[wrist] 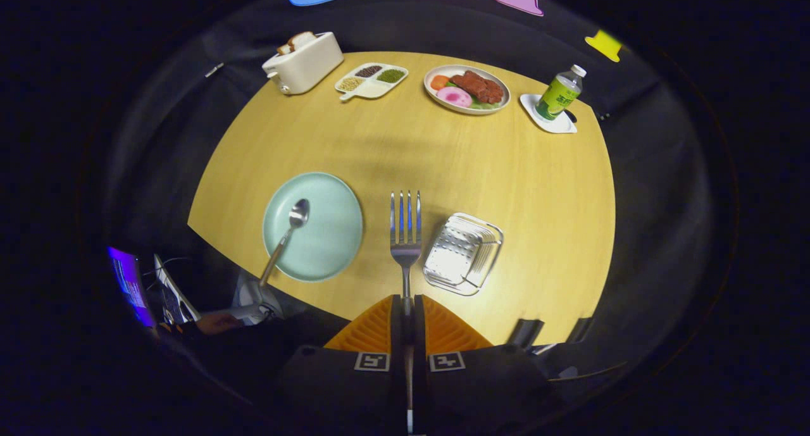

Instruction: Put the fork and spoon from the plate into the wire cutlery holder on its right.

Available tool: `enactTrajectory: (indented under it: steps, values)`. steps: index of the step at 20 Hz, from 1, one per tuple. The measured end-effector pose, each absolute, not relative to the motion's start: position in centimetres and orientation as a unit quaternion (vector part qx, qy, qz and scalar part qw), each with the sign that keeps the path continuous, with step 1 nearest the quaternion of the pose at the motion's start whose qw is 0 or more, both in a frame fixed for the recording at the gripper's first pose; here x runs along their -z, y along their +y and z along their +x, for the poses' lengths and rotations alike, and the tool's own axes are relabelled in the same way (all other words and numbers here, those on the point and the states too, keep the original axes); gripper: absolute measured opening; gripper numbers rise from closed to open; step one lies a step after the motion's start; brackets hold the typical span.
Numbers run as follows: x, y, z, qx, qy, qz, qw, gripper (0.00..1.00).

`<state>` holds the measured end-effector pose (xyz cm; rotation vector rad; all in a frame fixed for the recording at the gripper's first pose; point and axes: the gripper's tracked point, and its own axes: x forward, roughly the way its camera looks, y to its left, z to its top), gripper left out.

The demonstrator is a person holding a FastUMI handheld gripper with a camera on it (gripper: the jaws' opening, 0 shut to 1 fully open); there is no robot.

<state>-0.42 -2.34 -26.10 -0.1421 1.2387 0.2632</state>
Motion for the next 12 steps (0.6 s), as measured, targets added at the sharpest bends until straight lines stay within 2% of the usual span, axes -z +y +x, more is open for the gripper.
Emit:
enactTrajectory:
  steps: [7,12]
  values:
    - [29.3,-7.6,-1.7,-0.129,0.703,-0.113,0.690,0.08]
    - [30.9,-8.2,-0.7,-0.118,0.761,-0.132,0.625,0.08]
